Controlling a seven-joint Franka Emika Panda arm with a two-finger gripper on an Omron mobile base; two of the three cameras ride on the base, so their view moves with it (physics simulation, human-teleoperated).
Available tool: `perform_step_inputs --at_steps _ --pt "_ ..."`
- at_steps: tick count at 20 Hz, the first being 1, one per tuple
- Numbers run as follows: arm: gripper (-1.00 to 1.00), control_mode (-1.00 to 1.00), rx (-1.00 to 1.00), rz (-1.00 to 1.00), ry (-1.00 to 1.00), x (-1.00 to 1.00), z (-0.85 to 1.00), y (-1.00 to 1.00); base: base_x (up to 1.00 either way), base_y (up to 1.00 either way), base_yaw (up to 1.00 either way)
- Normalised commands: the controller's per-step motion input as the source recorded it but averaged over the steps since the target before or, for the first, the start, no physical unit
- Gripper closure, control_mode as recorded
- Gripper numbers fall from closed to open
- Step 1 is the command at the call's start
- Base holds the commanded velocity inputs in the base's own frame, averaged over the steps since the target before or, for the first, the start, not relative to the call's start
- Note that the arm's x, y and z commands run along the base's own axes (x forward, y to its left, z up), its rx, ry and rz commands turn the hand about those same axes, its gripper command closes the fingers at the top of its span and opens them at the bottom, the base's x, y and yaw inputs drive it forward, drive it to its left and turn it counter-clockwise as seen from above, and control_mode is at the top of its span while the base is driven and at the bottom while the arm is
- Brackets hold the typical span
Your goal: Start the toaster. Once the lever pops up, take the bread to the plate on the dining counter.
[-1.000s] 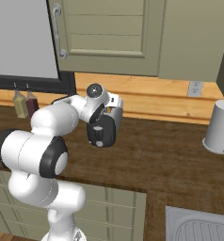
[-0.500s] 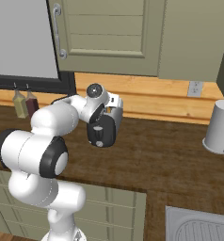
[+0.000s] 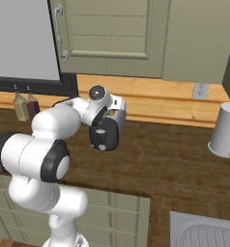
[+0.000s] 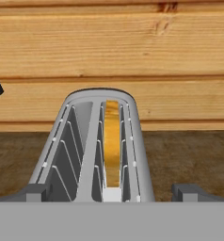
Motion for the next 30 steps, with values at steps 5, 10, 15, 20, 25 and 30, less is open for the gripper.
perform_step_inputs --at_steps 5,10,15,20,25,30 --pt "-1.0 -1.0 0.0 0.0 0.0 0.17 0.0 0.0 0.0 0.0 0.0" --pt "-1.0 -1.0 0.0 0.0 0.0 0.2 0.0 0.0 0.0 0.0 0.0" --pt "-1.0 -1.0 0.0 0.0 0.01 0.14 -0.03 0.0 0.0 0.0 0.0" --pt "-1.0 -1.0 0.0 0.0 0.11 0.02 -0.28 0.0 0.0 0.0 0.0" --pt "-1.0 -1.0 0.0 0.0 0.06 0.06 -0.2 0.0 0.0 0.0 0.0" --pt "-1.0 -1.0 0.0 0.0 0.0 0.16 0.0 0.0 0.0 0.0 0.0"
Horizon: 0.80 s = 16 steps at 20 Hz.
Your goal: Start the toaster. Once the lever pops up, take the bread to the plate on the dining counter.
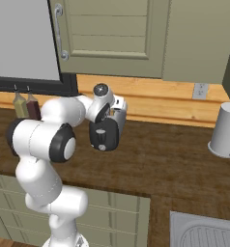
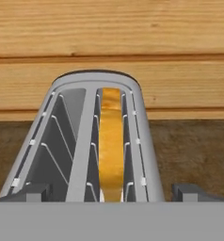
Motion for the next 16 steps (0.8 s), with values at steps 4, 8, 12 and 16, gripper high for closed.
perform_step_inputs --at_steps 4,8,12,16 --pt "-1.0 -1.0 0.0 0.0 0.0 0.16 0.0 0.0 0.0 0.0 0.0" --pt "-1.0 -1.0 0.0 0.0 0.0 0.16 0.0 0.0 0.0 0.0 0.0" --pt "-1.0 -1.0 0.0 0.0 0.0 0.12 0.0 0.0 0.0 0.0 0.0" --pt "-1.0 -1.0 0.0 0.0 0.0 0.04 0.0 0.0 0.0 0.0 0.0"
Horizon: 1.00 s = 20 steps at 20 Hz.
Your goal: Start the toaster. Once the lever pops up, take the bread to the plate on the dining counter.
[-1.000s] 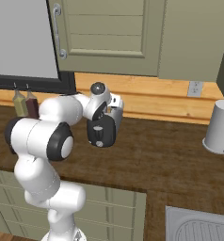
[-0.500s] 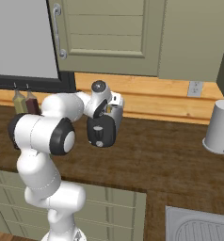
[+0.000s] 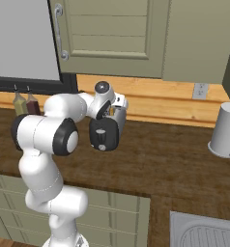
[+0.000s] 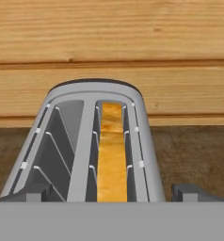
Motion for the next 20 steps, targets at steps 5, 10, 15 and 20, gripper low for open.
perform_step_inputs --at_steps 5,10,15,20 --pt "-1.0 -1.0 0.0 0.0 0.0 0.03 -0.03 0.0 0.0 0.0 0.0" --pt "-1.0 -1.0 0.0 0.0 0.0 0.0 -0.08 0.0 0.0 0.0 0.0" --pt "-1.0 -1.0 0.0 0.0 0.0 0.0 -0.01 0.0 0.0 0.0 0.0" --pt "1.0 -1.0 0.0 0.0 0.0 0.0 0.0 0.0 0.0 0.0 0.0"
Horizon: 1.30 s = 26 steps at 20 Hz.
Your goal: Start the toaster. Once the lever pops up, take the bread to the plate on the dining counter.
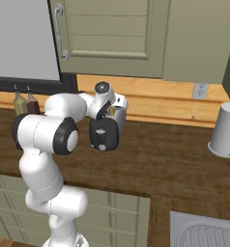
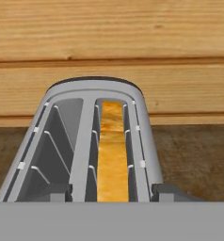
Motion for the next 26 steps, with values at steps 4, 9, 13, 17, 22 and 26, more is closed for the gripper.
perform_step_inputs --at_steps 4,9,13,17,22,26 --pt "1.0 -1.0 0.0 0.0 0.0 0.0 0.0 0.0 0.0 0.0 0.0" --pt "1.0 -1.0 0.0 0.0 0.0 0.0 0.0 0.0 0.0 0.0 0.0" --pt "1.0 -1.0 0.0 0.0 0.0 0.0 0.0 0.0 0.0 0.0 0.0" --pt "1.0 -1.0 0.0 0.0 0.0 0.0 0.0 0.0 0.0 0.0 0.0" --pt "1.0 -1.0 0.0 0.0 0.0 0.0 0.0 0.0 0.0 0.0 0.0" --pt "1.0 -1.0 0.0 0.0 0.0 0.0 0.0 0.0 0.0 0.0 0.0"
